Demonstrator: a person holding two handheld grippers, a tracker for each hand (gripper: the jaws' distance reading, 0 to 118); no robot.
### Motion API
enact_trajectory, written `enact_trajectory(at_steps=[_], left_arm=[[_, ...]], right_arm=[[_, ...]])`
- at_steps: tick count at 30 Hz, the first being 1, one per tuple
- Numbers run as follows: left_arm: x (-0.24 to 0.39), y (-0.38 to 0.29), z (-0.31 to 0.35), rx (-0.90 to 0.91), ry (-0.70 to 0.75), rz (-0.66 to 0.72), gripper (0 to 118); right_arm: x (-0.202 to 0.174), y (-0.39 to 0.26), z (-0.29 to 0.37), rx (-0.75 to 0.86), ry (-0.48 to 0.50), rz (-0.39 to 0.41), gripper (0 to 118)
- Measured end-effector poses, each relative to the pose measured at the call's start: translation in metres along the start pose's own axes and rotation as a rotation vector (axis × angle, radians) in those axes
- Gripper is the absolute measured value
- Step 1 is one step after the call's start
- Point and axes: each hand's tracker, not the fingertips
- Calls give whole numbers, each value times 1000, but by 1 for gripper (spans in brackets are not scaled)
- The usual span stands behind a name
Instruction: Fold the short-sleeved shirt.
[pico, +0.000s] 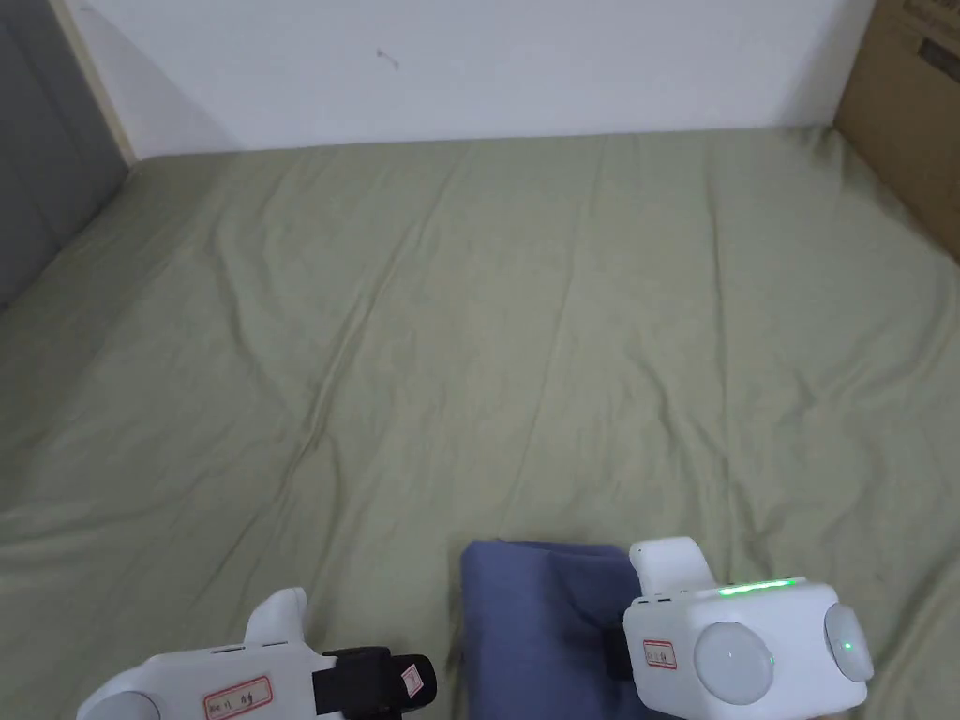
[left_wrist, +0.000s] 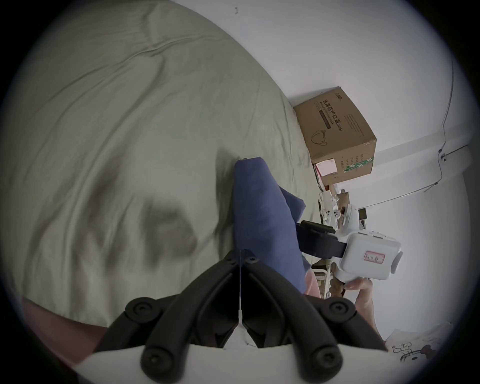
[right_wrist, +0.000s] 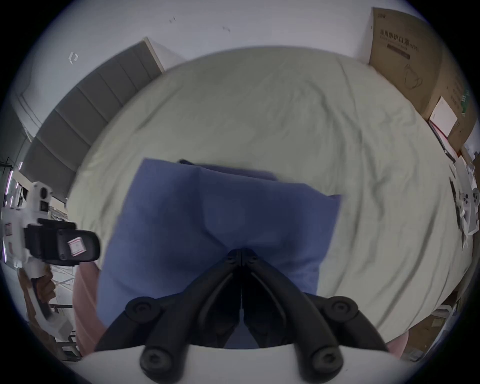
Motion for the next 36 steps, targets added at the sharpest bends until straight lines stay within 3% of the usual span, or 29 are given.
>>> enact_trajectory(at_steps=[2,6,7,9,17,21,22,23,24,25,26,28,36], left_arm=[[-5,-1,-3,0,-3,2,5],[-6,7,-14,-23,-53,1,99],[-7,10,-21,-31,-81,4,109],[-6,15,-34,-55,-137,33,116],[-5,34,-109,-158,-328,84,117],[13,35,-137,-217,-308,104,114],[16,36,-139,-231,-296,74,102],[16,38,-135,-238,-276,69,70],[14,41,-130,-236,-220,65,30],[9,42,-126,-237,-125,52,30],[5,42,-125,-242,-126,67,30],[-18,38,-118,-247,-272,184,30],[-49,69,-40,-188,-99,64,30]], right_arm=[[2,3,3,3,8,-21,1],[1,5,4,-3,4,-5,1],[0,4,6,-2,-1,-2,1],[-2,4,5,0,-10,0,1],[1,4,7,-3,-3,-31,1],[-1,3,7,3,-12,-48,1],[-2,3,8,5,-21,-50,1],[-4,3,9,7,-26,-50,1],[-4,2,10,11,-30,-51,1],[-5,2,13,21,-39,-58,1],[-5,3,16,31,-48,-67,1],[-6,5,26,63,-19,-121,1],[-13,24,55,204,-45,-155,1]])
